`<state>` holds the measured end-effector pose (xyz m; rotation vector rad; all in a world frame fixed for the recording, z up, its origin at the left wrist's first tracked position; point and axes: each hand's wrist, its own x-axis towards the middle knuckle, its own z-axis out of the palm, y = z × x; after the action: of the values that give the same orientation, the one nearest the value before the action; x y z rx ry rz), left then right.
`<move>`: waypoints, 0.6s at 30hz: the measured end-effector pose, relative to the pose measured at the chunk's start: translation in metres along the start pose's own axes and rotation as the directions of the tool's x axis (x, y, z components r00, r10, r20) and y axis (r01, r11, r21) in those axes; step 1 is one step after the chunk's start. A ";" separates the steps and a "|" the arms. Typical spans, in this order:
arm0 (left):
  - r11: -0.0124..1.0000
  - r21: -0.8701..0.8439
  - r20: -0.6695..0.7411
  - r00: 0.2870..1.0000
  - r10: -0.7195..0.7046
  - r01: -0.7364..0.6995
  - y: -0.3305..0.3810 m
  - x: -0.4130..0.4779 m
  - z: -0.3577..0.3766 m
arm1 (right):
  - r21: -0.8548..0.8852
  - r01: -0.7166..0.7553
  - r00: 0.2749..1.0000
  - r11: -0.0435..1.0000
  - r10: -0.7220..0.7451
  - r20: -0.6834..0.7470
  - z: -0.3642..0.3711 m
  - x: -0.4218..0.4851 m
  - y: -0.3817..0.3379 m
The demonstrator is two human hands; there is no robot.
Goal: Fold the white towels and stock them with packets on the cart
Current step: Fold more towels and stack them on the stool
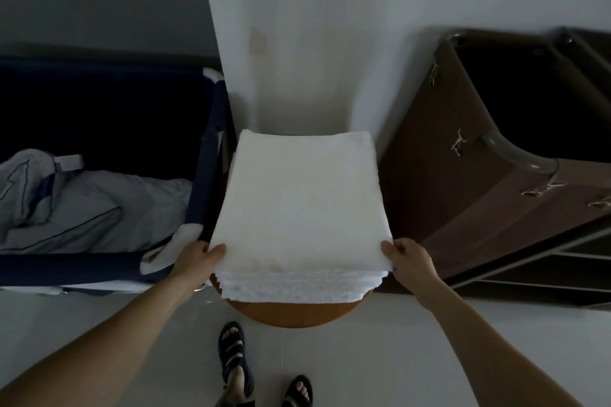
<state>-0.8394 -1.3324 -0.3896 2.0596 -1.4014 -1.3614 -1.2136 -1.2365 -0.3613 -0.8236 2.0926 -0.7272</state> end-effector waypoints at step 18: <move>0.915 -0.229 0.098 0.943 -0.318 0.333 0.021 0.023 0.004 | 0.027 -0.215 0.976 0.976 0.214 0.034 0.011 0.022 -0.016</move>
<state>-0.8529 -1.3609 -0.3893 2.1659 -0.8793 -1.6432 -1.2106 -1.2655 -0.3655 -0.5765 2.0977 -0.6239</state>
